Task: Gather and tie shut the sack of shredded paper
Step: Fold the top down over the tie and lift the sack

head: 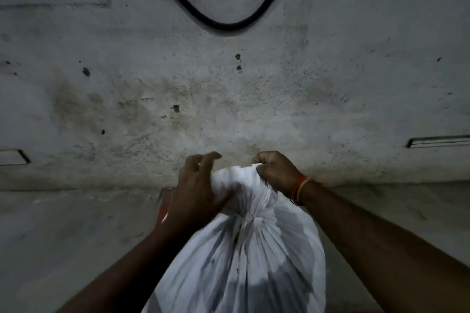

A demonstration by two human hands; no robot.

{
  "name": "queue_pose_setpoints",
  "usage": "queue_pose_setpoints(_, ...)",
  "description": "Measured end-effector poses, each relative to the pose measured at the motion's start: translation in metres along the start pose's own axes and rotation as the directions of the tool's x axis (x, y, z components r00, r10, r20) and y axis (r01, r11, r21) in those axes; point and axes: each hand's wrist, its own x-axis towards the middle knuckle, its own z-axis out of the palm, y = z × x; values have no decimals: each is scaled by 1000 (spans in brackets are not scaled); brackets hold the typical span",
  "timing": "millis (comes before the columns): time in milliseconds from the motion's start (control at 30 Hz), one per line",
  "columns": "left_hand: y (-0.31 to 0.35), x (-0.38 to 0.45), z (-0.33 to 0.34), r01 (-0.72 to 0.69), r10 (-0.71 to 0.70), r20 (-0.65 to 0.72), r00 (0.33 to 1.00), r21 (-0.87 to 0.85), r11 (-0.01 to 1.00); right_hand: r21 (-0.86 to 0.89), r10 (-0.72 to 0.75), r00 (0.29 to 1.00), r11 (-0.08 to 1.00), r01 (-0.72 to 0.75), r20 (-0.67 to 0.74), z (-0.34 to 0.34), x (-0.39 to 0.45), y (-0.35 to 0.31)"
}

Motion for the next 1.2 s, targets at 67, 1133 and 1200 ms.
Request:
queue_pose_setpoints(67,3,-14,7,-64,50,184,982,70,996,151,52,998,987,-58,43,8,2,7)
queue_pose_setpoints(1133,-43,-6,81,336,-279,400,873,-79,938,296,187,982,938,-183,12,47,-15,106)
queue_pose_setpoints(1200,-44,0,83,494,-360,457,814,-217,842,373,230,973,903,-211,-5,51,-12,113)
